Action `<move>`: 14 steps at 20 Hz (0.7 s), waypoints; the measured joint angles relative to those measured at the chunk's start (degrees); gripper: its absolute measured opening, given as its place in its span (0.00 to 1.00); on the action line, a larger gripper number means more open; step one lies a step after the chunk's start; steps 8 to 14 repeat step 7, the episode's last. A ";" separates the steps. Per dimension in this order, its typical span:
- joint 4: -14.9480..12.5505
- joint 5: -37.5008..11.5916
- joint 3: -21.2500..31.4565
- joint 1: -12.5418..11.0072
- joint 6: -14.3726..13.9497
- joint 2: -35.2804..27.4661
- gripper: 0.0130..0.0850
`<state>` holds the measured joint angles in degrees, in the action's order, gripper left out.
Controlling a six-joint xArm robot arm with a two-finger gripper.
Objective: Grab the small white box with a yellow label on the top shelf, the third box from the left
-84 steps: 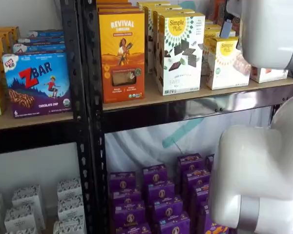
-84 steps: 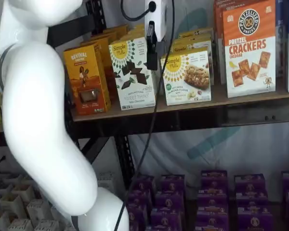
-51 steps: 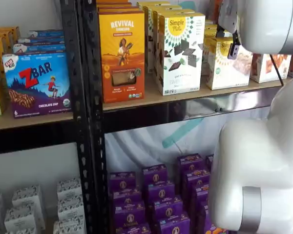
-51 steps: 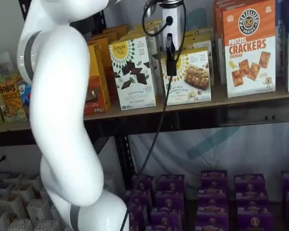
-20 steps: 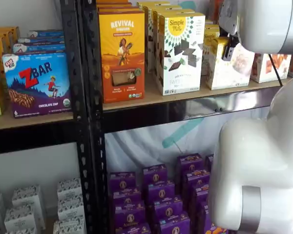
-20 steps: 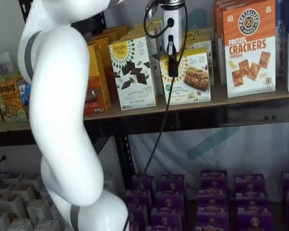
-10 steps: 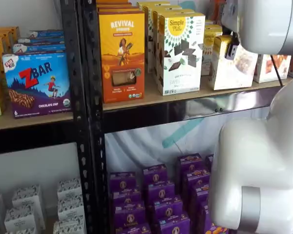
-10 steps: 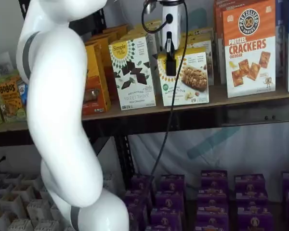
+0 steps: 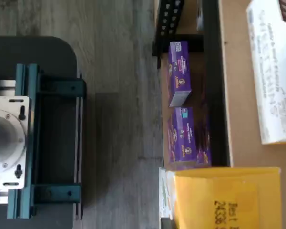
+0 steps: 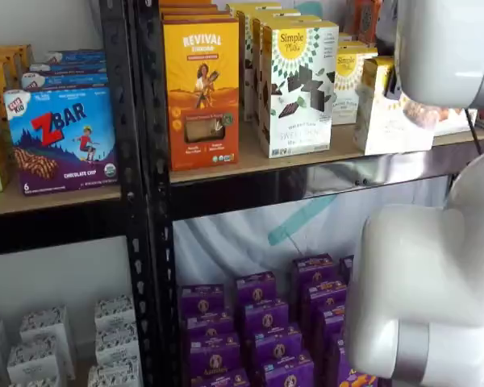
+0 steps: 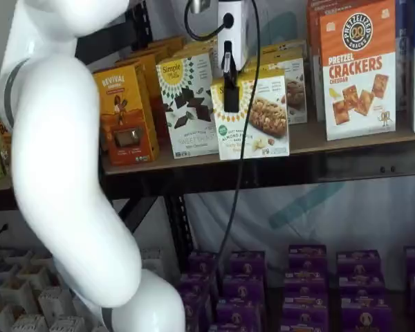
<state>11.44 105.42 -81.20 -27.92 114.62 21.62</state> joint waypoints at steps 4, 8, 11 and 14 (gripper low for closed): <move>0.14 1.90 1.89 -0.30 0.03 2.99 0.28; 0.07 2.68 3.06 -0.38 0.02 4.79 0.28; 0.07 2.68 3.06 -0.38 0.02 4.79 0.28; 0.07 2.68 3.06 -0.38 0.02 4.79 0.28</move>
